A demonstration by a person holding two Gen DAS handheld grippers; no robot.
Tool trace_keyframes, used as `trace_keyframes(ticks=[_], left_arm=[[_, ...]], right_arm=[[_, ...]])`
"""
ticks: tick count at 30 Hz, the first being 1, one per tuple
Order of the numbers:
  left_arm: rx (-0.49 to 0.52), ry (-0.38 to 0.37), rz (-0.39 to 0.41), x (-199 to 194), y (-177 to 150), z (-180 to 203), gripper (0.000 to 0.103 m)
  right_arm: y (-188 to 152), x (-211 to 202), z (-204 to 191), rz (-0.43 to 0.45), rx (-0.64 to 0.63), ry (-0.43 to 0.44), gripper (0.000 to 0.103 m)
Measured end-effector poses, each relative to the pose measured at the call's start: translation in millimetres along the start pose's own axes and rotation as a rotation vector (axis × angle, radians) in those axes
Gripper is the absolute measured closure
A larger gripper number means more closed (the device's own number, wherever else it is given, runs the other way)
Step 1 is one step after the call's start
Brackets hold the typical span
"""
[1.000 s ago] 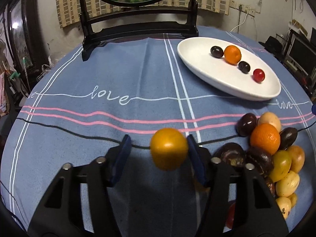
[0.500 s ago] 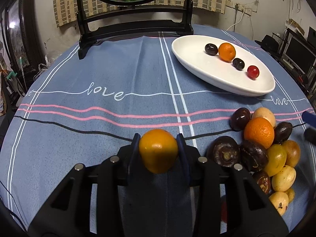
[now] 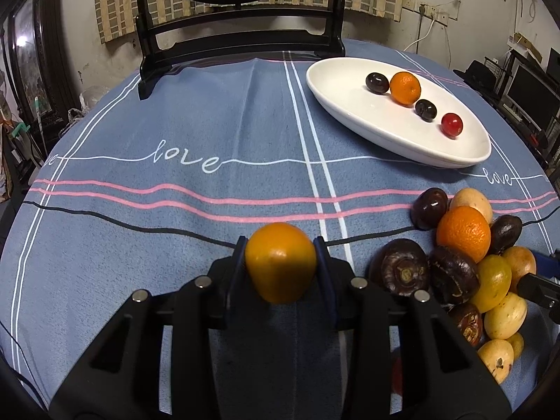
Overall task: Organize fruits
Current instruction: 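Grasp a yellow-orange fruit with the left tool while the right tool grasps a tan round fruit, then set the yellow-orange fruit and the tan fruit on the white plate, opening both tools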
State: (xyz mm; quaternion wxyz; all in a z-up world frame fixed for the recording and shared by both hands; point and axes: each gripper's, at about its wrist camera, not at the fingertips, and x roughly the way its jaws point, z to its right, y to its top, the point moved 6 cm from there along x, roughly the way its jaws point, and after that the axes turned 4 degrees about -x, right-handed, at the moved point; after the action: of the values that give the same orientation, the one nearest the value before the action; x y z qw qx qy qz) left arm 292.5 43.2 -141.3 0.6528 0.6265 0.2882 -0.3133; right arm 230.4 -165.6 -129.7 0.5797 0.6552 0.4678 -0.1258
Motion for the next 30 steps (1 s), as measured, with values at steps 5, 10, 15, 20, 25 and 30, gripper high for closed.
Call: trace_keyframes(ticks=[5, 10, 15, 20, 25, 30], left_arm=[[-0.003, -0.001, -0.009, 2, -1, 0, 0.065], [-0.018, -0.02, -0.011, 2, -1, -2, 0.065], [-0.041, -0.044, 0.001, -3, -2, -3, 0.065], [-0.04, -0.049, 0.084, -27, 5, -1, 0.065], [-0.007, -0.048, 0.134, -45, 27, 17, 0.065], [0.053, -0.043, 0.172, -48, 76, 50, 0.065]], right_arm=[[-3, 13, 15, -0.04, 0.189, 0.151, 0.056], [-6, 11, 16, -0.048, 0.223, 0.181, 0.059], [-1, 4, 13, -0.041, 0.198, 0.18, 0.06], [13, -18, 20, 0.052, 0.173, 0.136, 0.06], [29, -38, 31, 0.146, 0.162, 0.064, 0.06], [74, -49, 35, 0.208, 0.1, -0.049, 0.06]])
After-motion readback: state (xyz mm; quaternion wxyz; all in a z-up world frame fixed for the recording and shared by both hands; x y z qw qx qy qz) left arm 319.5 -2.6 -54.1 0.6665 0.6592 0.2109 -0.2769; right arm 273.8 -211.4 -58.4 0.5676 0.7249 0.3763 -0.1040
